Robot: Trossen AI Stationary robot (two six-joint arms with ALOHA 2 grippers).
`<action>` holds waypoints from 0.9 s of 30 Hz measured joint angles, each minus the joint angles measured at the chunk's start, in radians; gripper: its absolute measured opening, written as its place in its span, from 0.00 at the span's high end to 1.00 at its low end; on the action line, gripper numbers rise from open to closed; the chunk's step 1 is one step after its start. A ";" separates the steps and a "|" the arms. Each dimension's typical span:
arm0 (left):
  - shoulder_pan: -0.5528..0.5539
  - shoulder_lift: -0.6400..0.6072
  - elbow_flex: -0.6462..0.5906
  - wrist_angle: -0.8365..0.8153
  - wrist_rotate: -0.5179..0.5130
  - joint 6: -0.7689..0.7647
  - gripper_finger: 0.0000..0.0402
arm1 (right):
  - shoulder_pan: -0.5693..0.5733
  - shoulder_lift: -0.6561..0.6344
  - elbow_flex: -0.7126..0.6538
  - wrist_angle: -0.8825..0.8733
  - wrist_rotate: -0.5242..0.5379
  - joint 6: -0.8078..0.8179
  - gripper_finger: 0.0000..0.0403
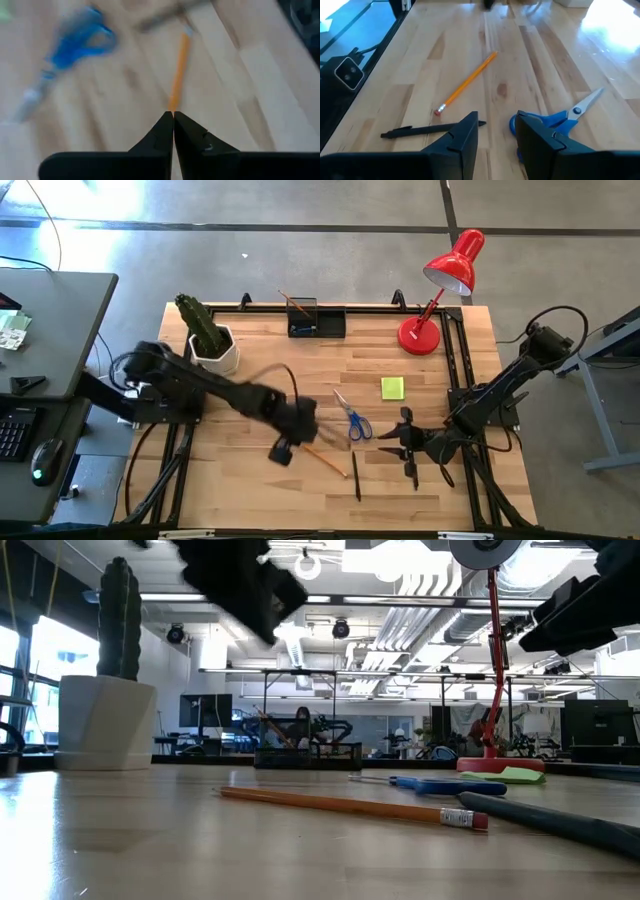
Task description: Pick and place office supplies into organizer
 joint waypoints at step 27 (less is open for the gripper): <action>-0.044 0.352 0.200 -0.056 -0.042 -0.016 0.81 | 0.001 0.022 0.001 0.014 0.019 -0.028 0.69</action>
